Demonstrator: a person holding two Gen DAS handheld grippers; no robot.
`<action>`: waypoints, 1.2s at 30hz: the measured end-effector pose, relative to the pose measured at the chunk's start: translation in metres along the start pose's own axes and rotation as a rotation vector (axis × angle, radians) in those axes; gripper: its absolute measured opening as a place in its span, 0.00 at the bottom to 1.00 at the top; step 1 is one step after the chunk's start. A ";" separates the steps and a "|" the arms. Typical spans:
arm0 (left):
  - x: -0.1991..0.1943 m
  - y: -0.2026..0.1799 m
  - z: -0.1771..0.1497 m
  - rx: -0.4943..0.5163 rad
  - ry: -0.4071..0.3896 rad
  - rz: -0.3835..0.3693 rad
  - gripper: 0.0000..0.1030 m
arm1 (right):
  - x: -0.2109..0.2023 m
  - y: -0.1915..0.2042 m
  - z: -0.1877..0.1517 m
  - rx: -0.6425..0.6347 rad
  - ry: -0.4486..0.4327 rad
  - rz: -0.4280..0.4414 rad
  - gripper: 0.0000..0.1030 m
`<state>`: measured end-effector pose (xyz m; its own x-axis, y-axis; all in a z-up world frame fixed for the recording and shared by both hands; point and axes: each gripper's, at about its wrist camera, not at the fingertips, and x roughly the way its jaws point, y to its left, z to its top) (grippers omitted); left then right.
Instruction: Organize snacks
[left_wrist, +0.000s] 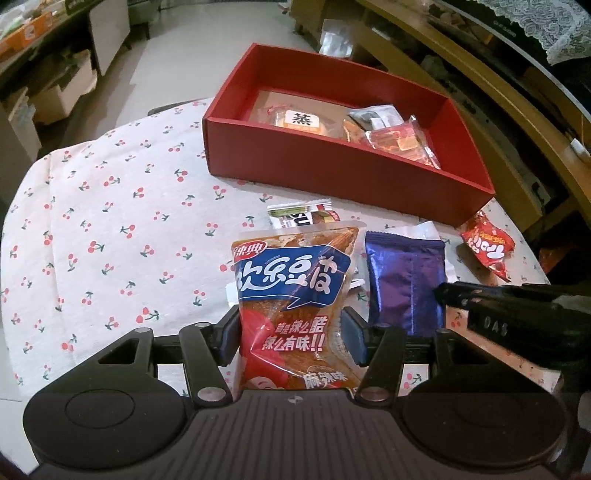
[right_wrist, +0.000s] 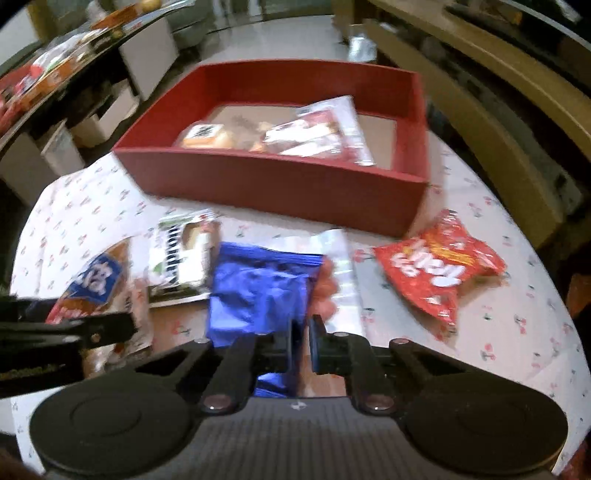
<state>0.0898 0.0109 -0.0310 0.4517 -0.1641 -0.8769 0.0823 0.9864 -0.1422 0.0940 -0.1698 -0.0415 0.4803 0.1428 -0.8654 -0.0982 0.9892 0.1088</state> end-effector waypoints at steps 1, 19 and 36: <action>0.000 0.000 0.000 0.000 -0.001 -0.003 0.62 | -0.002 -0.003 0.000 0.018 -0.007 -0.010 0.24; 0.000 0.018 -0.001 -0.023 0.016 0.023 0.63 | 0.018 0.042 -0.002 -0.100 0.014 -0.025 0.48; -0.003 -0.002 -0.006 0.032 0.014 -0.028 0.64 | -0.017 0.000 -0.041 -0.043 0.055 0.009 0.20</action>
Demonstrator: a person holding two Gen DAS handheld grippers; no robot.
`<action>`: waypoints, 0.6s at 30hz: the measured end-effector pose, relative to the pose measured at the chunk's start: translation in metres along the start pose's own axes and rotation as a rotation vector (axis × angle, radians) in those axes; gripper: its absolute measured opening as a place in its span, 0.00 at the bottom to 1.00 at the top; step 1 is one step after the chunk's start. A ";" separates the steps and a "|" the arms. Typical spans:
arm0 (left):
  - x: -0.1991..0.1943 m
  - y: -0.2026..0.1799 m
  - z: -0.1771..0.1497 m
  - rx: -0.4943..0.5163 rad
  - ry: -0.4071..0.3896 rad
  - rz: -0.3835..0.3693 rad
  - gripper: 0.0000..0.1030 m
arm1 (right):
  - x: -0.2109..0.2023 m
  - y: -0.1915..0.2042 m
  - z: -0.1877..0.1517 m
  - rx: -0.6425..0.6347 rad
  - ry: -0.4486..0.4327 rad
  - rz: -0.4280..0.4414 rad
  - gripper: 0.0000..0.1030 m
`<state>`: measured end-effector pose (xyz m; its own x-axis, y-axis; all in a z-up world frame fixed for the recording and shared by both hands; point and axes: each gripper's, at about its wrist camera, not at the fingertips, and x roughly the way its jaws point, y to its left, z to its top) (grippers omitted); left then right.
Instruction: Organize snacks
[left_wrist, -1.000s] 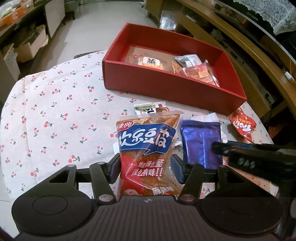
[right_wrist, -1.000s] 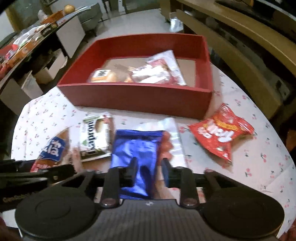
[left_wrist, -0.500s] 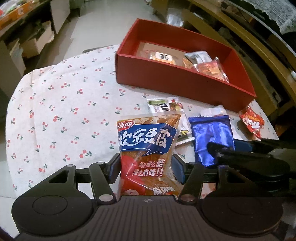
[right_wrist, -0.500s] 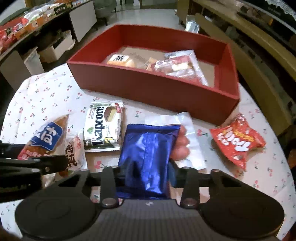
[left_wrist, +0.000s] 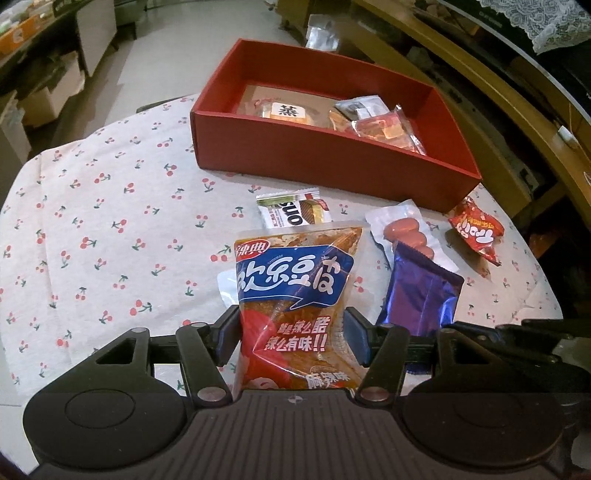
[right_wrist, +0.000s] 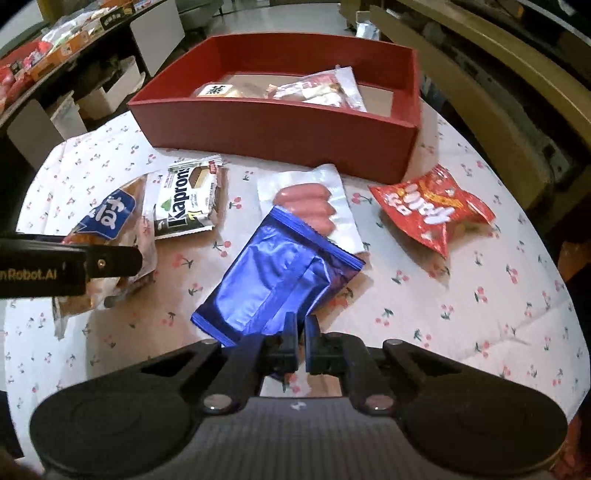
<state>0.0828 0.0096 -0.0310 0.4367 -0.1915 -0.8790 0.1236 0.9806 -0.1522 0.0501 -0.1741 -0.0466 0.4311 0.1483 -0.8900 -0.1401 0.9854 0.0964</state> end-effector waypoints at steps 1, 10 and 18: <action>0.000 0.000 0.000 -0.002 0.000 0.000 0.65 | -0.001 -0.003 -0.001 0.011 0.000 0.006 0.20; -0.001 0.002 0.001 -0.004 -0.002 -0.019 0.65 | -0.006 -0.022 0.005 0.129 -0.016 -0.002 0.57; -0.001 0.004 0.003 -0.022 -0.011 -0.014 0.65 | 0.002 -0.004 0.018 0.217 -0.010 0.041 0.71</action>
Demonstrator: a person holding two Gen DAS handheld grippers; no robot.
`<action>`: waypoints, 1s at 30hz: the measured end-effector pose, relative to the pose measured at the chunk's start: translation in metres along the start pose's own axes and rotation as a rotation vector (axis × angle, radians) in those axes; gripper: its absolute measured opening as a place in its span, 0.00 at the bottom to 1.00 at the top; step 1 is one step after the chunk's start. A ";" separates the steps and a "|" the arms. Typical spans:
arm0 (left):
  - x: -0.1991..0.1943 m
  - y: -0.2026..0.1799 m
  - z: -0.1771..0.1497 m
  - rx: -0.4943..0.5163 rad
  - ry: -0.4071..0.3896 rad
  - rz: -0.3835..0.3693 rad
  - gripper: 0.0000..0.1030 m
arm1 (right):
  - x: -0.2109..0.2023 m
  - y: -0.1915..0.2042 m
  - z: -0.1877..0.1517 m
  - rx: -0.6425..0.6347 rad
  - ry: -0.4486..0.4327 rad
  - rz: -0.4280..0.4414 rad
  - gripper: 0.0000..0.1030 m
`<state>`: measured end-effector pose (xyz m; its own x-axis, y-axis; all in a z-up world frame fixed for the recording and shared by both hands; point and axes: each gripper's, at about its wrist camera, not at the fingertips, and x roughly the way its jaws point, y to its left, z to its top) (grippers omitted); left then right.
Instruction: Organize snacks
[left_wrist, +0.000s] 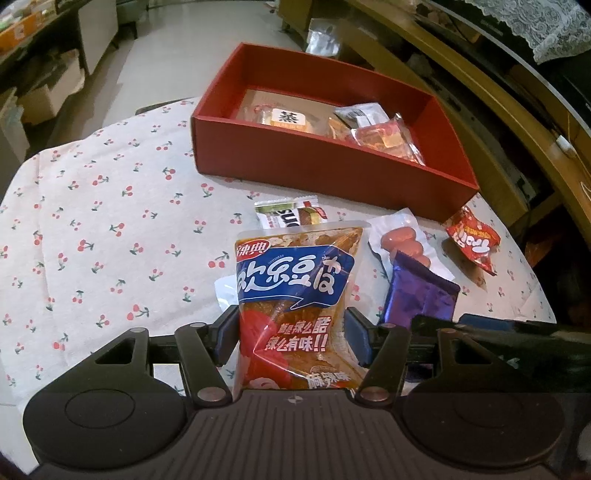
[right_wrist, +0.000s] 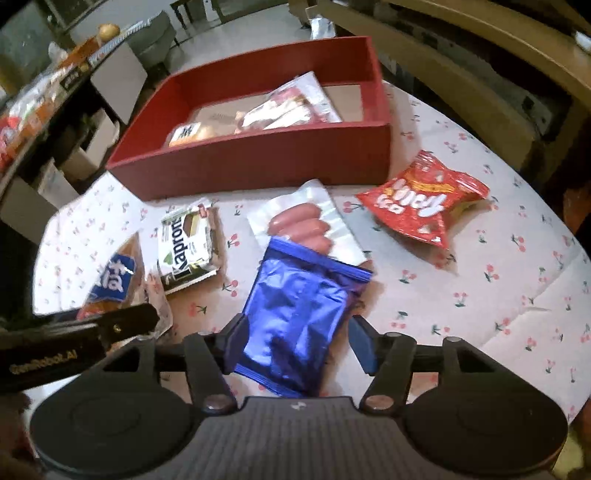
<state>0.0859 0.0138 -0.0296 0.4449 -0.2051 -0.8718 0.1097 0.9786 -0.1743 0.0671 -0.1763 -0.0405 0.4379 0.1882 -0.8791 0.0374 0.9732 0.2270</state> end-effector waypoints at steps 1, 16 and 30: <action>0.000 0.002 0.000 -0.005 -0.001 0.003 0.65 | 0.004 0.006 0.000 -0.013 0.002 -0.003 0.72; 0.004 0.003 0.001 -0.002 0.007 0.010 0.65 | 0.018 0.014 -0.008 -0.100 0.001 0.011 0.49; 0.002 0.000 0.000 0.003 0.003 0.006 0.64 | -0.001 -0.005 0.001 0.062 -0.010 0.084 0.67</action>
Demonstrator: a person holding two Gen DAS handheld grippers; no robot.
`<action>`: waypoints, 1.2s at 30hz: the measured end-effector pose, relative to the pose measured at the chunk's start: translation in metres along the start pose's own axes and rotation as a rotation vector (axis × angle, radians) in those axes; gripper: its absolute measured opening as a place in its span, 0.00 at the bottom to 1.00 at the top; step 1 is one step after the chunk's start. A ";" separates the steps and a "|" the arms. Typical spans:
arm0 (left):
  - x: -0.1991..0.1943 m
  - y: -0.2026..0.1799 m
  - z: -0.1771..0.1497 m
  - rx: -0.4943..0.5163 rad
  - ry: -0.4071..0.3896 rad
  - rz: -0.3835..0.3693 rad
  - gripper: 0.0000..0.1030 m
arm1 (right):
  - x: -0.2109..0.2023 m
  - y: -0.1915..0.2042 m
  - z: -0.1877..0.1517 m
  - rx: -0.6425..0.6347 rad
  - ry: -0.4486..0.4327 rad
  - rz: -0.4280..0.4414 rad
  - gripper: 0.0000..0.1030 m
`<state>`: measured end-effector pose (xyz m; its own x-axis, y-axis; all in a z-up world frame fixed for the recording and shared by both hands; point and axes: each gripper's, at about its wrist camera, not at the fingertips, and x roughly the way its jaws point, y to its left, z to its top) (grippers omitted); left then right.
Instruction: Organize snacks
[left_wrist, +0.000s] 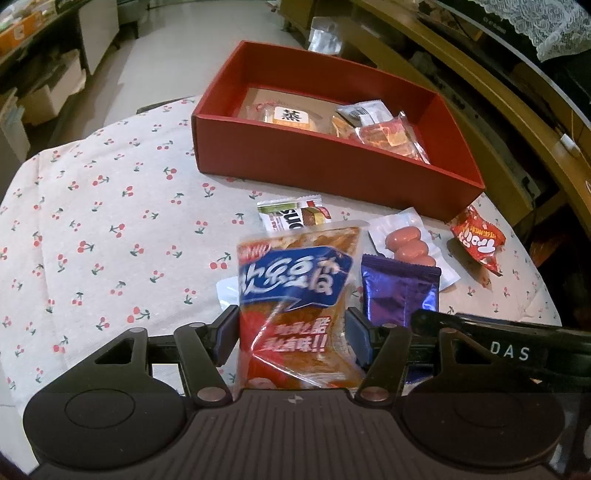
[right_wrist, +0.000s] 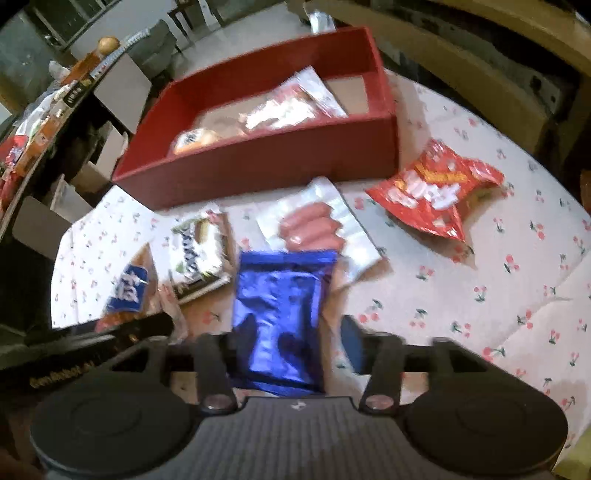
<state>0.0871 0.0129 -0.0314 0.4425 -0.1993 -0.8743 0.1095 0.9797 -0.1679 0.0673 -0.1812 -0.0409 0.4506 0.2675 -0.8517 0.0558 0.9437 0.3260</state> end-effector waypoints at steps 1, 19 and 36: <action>-0.002 0.001 0.000 -0.002 -0.003 0.000 0.62 | 0.000 0.006 0.000 -0.018 -0.012 0.000 0.71; -0.011 0.007 -0.012 -0.038 -0.010 0.008 0.82 | 0.030 0.028 -0.008 -0.254 0.003 -0.121 0.67; 0.037 -0.052 -0.031 0.005 -0.012 0.221 0.65 | -0.037 -0.021 0.005 -0.149 -0.108 0.030 0.67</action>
<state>0.0700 -0.0445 -0.0698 0.4669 0.0198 -0.8841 0.0129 0.9995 0.0292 0.0538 -0.2116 -0.0146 0.5437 0.2812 -0.7908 -0.0884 0.9562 0.2792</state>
